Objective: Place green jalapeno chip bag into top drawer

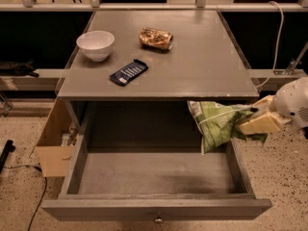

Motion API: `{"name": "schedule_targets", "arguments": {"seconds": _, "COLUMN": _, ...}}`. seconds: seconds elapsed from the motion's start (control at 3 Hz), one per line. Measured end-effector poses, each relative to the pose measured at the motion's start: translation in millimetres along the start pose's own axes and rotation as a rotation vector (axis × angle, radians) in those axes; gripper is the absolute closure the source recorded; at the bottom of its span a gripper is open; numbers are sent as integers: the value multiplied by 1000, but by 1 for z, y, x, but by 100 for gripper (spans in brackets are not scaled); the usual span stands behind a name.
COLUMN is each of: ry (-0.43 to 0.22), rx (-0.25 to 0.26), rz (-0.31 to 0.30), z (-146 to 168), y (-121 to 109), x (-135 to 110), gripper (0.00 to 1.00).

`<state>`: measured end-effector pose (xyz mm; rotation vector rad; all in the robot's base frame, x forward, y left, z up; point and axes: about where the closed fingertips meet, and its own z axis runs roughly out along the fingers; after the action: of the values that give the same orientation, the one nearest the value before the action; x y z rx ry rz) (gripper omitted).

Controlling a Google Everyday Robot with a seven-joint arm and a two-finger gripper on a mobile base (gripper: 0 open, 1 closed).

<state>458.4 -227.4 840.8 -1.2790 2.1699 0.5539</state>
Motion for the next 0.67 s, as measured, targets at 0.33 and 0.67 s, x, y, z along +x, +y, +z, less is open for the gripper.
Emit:
{"name": "schedule_targets", "arguments": {"seconds": 0.33, "ry": 14, "rx": -23, "rz": -2, "z": 17, "y": 1, "x": -3, "gripper": 100}}
{"name": "schedule_targets", "arguments": {"seconds": 0.67, "ry": 28, "rx": -85, "rz": 6, "z": 65, "y": 3, "x": -6, "gripper": 100}}
